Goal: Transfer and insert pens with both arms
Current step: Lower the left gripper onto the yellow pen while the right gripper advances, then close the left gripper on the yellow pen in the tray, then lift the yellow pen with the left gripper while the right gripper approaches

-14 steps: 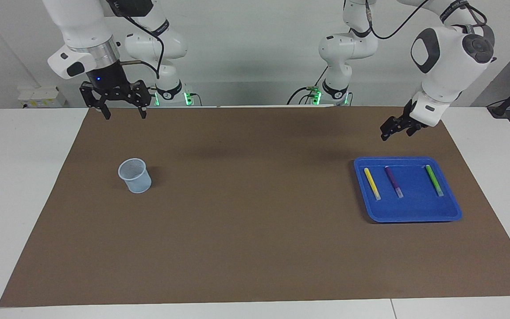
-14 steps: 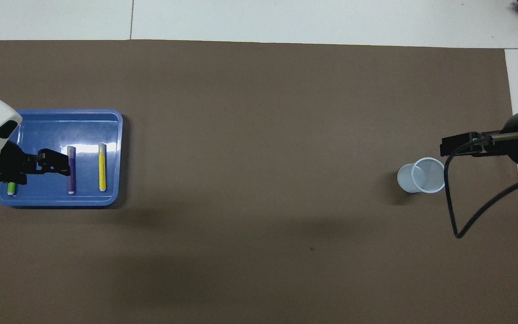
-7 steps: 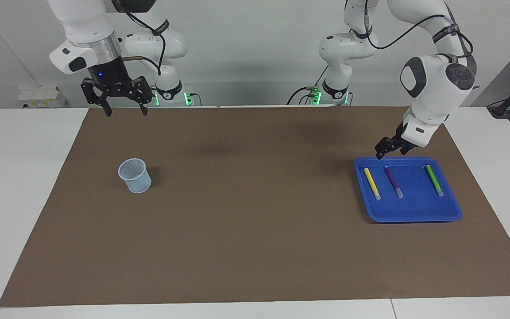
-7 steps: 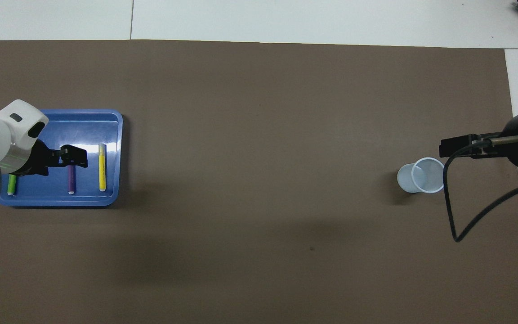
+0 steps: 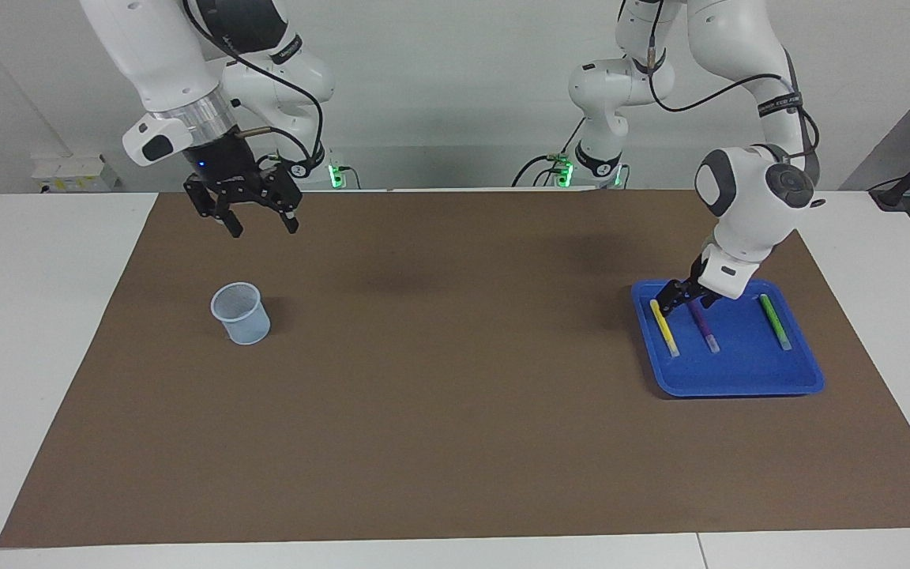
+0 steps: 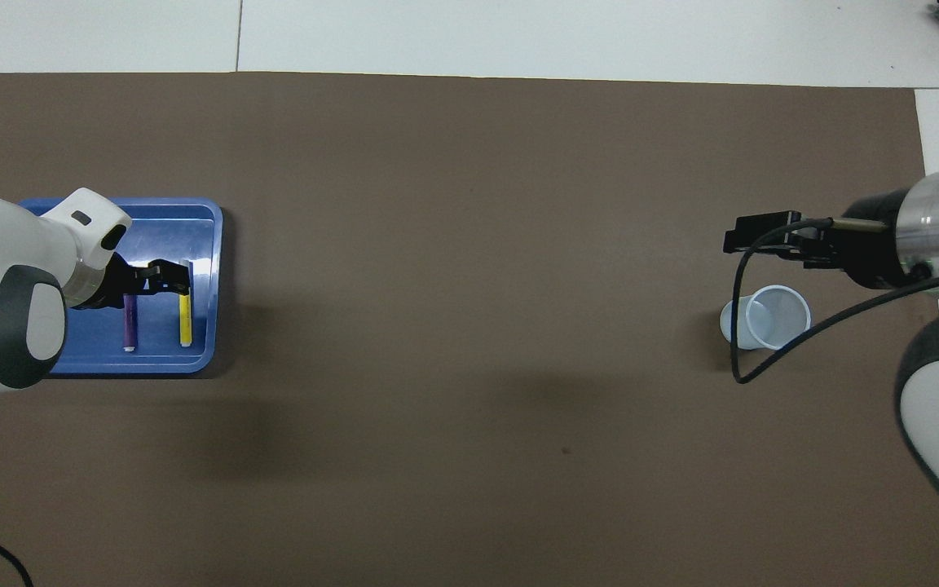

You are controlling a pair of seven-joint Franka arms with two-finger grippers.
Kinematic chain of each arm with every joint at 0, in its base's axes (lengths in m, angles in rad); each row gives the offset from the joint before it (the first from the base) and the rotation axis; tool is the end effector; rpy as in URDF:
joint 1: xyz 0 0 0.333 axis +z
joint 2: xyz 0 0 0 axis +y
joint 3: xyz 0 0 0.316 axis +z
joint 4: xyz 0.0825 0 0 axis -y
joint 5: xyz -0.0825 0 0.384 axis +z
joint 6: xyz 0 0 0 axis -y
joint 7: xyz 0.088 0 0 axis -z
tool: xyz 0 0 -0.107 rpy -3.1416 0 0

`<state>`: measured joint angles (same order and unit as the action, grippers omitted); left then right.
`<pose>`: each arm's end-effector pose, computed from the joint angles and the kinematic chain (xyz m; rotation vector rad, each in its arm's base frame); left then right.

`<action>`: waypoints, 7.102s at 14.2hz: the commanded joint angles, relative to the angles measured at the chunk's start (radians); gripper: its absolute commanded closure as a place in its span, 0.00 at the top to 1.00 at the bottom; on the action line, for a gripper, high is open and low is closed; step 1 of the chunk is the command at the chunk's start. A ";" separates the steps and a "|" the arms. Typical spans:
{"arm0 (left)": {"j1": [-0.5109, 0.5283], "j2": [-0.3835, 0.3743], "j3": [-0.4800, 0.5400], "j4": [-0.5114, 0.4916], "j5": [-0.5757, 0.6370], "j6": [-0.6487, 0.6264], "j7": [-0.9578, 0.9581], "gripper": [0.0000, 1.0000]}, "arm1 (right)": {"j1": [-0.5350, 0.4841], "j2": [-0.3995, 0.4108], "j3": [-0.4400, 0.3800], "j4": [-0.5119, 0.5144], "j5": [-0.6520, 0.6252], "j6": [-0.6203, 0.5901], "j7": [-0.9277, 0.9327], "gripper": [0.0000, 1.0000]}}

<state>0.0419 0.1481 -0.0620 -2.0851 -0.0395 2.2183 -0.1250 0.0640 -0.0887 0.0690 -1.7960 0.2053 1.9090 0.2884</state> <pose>0.5680 -0.0121 0.3541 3.0957 0.2008 -0.0273 0.5467 0.0894 0.5986 -2.8864 0.2951 -0.2277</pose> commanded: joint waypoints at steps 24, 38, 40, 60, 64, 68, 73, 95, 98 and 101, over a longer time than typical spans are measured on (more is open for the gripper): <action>-0.008 0.146 0.008 -0.004 -0.017 0.170 0.019 0.45 | 0.198 0.084 0.002 -0.071 0.178 0.280 0.397 1.00; -0.014 0.146 0.008 0.002 -0.017 0.156 -0.004 0.65 | 0.204 0.084 0.003 -0.071 0.181 0.288 0.429 1.00; -0.014 0.146 0.008 0.010 -0.017 0.150 -0.022 0.95 | 0.204 0.084 0.003 -0.071 0.181 0.286 0.428 1.00; -0.008 0.140 0.008 0.074 -0.017 0.035 -0.033 0.00 | 0.201 0.090 0.003 -0.062 0.193 0.294 0.428 1.00; -0.007 0.142 0.008 0.108 -0.017 -0.014 -0.035 0.00 | 0.201 0.092 0.003 -0.059 0.243 0.300 0.433 1.00; -0.005 0.140 0.008 0.241 -0.019 -0.184 -0.045 0.00 | 0.232 0.099 0.003 -0.060 0.284 0.393 0.478 1.00; -0.014 0.108 -0.001 0.353 -0.104 -0.282 -0.339 0.00 | 0.287 0.142 0.003 -0.065 0.358 0.539 0.567 1.00; -0.166 -0.197 -0.016 0.244 -0.444 -0.284 -1.343 0.00 | 0.586 0.257 0.003 -0.009 0.344 0.887 0.600 0.96; -0.168 -0.199 -0.016 0.240 -0.448 -0.281 -1.345 0.00 | 0.614 0.277 0.003 0.009 0.344 0.918 0.610 0.84; -0.163 -0.209 -0.016 0.226 -0.453 -0.278 -1.345 0.00 | 0.616 0.300 0.003 0.052 0.342 0.918 0.607 0.80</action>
<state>-0.1161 -0.0235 -0.0874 -1.8153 -0.4715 1.9288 -1.4593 0.6797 0.1752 0.0736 -1.7963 0.5383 2.8129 0.9130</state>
